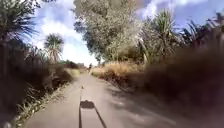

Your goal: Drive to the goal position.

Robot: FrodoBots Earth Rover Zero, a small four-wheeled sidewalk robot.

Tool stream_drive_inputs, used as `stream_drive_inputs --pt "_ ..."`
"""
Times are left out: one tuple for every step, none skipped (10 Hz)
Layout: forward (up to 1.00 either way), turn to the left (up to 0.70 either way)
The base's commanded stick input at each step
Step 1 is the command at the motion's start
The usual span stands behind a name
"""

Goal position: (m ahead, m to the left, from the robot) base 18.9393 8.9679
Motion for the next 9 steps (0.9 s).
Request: stream_drive_inputs --pt "0.7 0.0" --pt "0.7 0.0" --pt "0.7 0.0" --pt "0.7 0.0" --pt "0.7 0.0" --pt "0.7 0.0" --pt "0.7 0.0" --pt "0.7 0.0" --pt "0.7 0.0"
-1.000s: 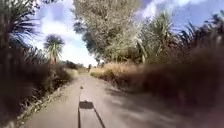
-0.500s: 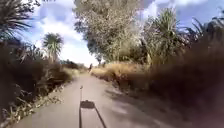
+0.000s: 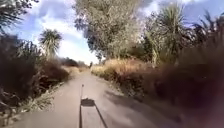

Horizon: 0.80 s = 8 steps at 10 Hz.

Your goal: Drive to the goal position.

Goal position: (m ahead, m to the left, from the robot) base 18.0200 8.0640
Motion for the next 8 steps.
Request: stream_drive_inputs --pt "0.7 0.0" --pt "0.7 0.0" --pt "0.7 0.0" --pt "0.7 0.0" --pt "0.7 0.0" --pt "0.7 0.0" --pt "0.7 0.0" --pt "0.7 0.0"
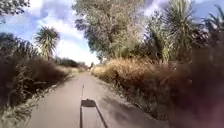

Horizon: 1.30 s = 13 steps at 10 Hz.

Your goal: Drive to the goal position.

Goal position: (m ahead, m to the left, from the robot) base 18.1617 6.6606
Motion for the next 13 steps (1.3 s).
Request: stream_drive_inputs --pt "0.7 0.0" --pt "0.7 0.0" --pt "0.7 0.35" --pt "0.7 0.35" --pt "0.7 0.35" --pt "0.7 0.35" --pt "0.7 0.35" --pt "0.7 0.35" --pt "0.7 0.35" --pt "0.7 0.35" --pt "0.7 0.35" --pt "0.7 0.35" --pt "0.7 0.35"
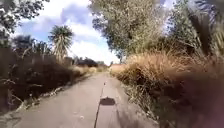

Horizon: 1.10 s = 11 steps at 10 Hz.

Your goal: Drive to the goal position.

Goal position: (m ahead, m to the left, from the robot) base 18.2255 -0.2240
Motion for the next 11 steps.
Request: stream_drive_inputs --pt "0.7 0.35" --pt "0.7 0.24" --pt "0.7 0.0" --pt "0.7 0.0" --pt "0.7 -0.14" --pt "0.7 -0.35" --pt "0.7 -0.35" --pt "0.7 -0.35" --pt "0.7 -0.35" --pt "0.7 -0.35" --pt "0.7 -0.35"
